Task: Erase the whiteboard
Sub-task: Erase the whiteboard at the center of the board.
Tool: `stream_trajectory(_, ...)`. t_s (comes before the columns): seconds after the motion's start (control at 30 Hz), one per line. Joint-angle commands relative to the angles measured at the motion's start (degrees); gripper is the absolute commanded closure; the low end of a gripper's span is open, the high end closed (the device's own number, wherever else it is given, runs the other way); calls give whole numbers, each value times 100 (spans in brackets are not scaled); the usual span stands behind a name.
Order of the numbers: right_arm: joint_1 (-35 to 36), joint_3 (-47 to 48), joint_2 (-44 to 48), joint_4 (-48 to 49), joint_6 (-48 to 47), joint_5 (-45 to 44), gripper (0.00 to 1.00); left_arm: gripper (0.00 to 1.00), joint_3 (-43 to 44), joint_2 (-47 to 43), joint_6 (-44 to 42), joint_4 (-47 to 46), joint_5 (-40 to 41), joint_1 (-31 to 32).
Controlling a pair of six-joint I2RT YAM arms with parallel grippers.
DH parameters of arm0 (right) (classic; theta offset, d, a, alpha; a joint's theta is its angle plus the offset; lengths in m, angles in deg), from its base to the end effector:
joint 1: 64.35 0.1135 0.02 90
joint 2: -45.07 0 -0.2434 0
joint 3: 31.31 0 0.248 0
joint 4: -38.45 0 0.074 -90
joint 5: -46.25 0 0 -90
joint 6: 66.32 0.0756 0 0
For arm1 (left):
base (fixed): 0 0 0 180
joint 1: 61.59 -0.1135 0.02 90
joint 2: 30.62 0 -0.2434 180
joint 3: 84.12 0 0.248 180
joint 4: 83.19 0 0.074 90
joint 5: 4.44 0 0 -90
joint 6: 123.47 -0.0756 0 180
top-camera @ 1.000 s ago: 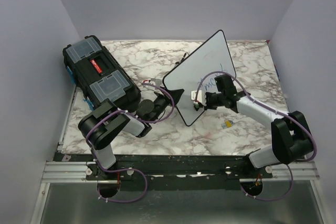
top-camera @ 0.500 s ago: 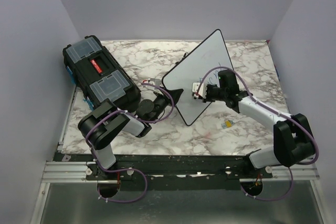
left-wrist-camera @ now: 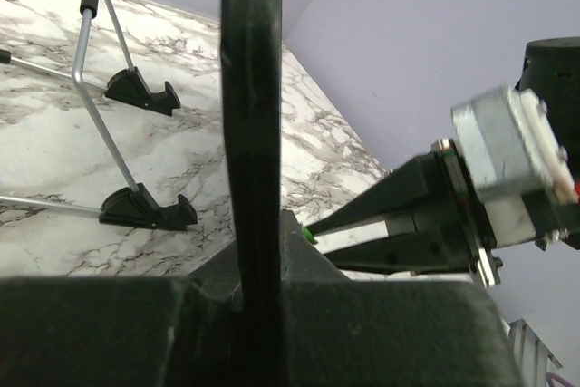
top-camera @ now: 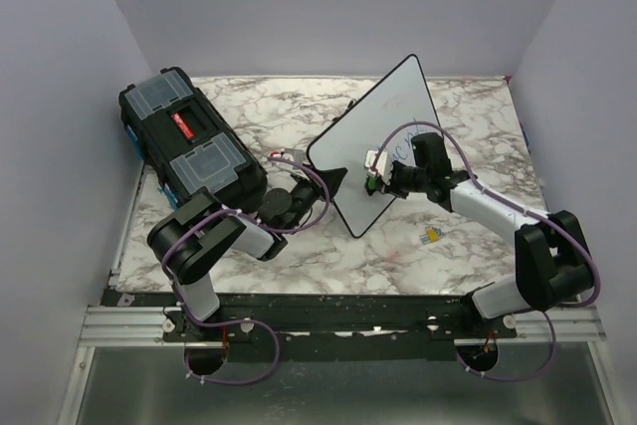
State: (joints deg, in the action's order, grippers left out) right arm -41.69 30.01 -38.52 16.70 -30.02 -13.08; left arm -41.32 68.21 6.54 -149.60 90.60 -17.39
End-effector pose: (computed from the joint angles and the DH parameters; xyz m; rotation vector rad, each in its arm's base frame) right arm 0.2826 0.1598 0.1648 -1.5732 1.5833 0.3341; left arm 0.2504 -0.2342 0.1752 -0.0242 1.4919 -1.1500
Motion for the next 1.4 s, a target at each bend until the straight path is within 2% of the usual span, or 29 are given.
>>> stream_trajectory(0.0, 6, 368, -22, 1695, 1203, -587, 99, 100, 176, -251, 261, -609, -1023, 223)
stream_trajectory(0.17, -4, 186, 10, 2302, 1566, -1323, 99, 100, 150, -250, 271, -647, -1040, 220)
stream_trajectory(0.33, -68, -31, 59, 2217, 1613, -1547, 99, 100, 106, -235, 301, -720, -1041, 220)
stream_trajectory(0.4, -68, -70, 126, 1703, 1284, -1188, 99, 100, 98, -244, 299, -733, -1040, 225)
stream_trajectory(0.53, -68, 146, 38, -419, -70, 76, 99, 100, 106, -215, 321, -758, -1040, 225)
stream_trajectory(0.6, -68, 238, -86, -1008, -409, 507, 99, 100, 117, -193, 337, -774, -1050, 221)
stream_trajectory(0.7, -61, 271, -198, -1228, -547, 906, 99, 100, 113, -163, 363, -799, -1065, 220)
stream_trajectory(0.87, -71, 486, -162, -397, 450, 658, 99, 100, 90, -197, 350, -759, -1049, 221)
stream_trajectory(0.97, -70, 576, -93, 542, 1500, -88, 99, 100, 84, -194, 357, -763, -1079, 223)
stream_trajectory(1.07, -73, 530, 25, 1296, 2141, -807, 99, 100, 84, -197, 374, -759, -1096, 225)
stream_trajectory(1.17, -69, 349, 123, 1701, 2288, -1301, 99, 100, 81, -197, 376, -768, -1110, 221)
stream_trajectory(1.37, -99, -43, 72, 1518, 2028, -1512, 99, 100, 74, -177, 398, -825, -1128, 220)
